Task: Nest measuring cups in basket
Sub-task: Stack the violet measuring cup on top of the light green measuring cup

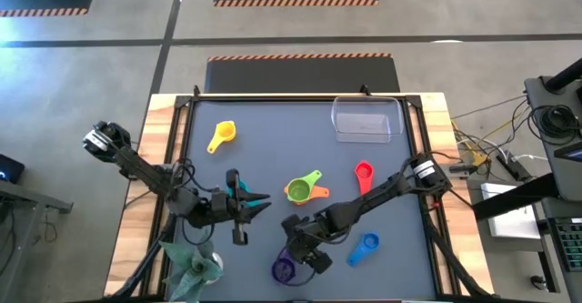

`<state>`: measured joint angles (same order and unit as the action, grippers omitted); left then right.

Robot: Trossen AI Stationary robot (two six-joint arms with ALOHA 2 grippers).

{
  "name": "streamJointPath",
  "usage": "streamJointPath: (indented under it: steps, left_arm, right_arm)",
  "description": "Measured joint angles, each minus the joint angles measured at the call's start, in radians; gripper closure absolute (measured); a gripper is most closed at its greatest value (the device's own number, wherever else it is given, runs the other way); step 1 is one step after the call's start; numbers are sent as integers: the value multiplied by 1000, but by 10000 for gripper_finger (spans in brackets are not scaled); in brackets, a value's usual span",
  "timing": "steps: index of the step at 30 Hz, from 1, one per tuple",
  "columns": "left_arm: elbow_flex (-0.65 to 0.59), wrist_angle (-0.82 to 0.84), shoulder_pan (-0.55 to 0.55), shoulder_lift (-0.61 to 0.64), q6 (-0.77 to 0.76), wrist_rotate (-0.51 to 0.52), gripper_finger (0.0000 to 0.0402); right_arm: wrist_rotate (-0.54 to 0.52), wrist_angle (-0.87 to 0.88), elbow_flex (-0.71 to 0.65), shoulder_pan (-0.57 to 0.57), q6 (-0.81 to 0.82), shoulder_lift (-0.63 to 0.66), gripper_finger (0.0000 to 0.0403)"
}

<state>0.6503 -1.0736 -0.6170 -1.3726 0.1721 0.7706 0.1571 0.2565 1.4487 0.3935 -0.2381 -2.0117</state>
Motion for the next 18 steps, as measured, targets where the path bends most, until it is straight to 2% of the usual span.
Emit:
streamJointPath:
  steps: [3, 13, 18]
  left_arm:
    - [10, -6, 0, 0, 2, -2, 344]
    - [10, -2, 0, 0, 1, -3, 344]
    - [10, -1, 0, 0, 1, -3, 344]
  right_arm:
    - [-1, 0, 0, 0, 1, 0, 118]
    - [-28, 8, 0, 1, 6, 0, 267]
    - [-36, 29, 0, 1, 20, 0, 310]
